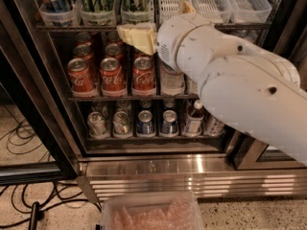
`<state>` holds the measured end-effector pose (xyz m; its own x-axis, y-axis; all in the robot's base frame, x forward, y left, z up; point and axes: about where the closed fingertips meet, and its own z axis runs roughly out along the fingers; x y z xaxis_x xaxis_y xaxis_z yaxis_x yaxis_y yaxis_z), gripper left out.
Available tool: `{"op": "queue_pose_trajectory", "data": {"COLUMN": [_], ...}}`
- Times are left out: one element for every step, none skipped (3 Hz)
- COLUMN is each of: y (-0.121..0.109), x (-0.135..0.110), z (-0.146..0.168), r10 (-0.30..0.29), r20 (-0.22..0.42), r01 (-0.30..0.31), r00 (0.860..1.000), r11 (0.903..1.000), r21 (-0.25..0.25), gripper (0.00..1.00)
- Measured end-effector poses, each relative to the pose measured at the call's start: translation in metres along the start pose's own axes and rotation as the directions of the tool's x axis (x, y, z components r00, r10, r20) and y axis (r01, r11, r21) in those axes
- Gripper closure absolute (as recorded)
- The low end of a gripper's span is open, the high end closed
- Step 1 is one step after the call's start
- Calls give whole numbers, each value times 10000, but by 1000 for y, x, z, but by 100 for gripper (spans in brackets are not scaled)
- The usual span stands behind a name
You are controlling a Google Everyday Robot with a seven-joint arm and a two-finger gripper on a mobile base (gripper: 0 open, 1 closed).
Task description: Pick green can from top shelf of fridge
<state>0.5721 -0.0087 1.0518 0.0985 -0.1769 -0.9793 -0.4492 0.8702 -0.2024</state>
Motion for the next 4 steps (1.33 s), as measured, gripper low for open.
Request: {"op": "queue_pose_trajectory", "data": {"y": [6, 11, 10, 2], "x": [-7, -11, -11, -9], "z": [15, 26, 35, 44], "r10": [-76, -162, -272, -335], "r20": [200, 261, 250, 237], "r01": [81, 171, 282, 341], "r00": [9998, 9995, 9993, 9992], "r11": [9998, 9992, 9989, 9991], "r21": [-205, -358, -378, -250], "gripper": [25, 27, 28, 27]}}
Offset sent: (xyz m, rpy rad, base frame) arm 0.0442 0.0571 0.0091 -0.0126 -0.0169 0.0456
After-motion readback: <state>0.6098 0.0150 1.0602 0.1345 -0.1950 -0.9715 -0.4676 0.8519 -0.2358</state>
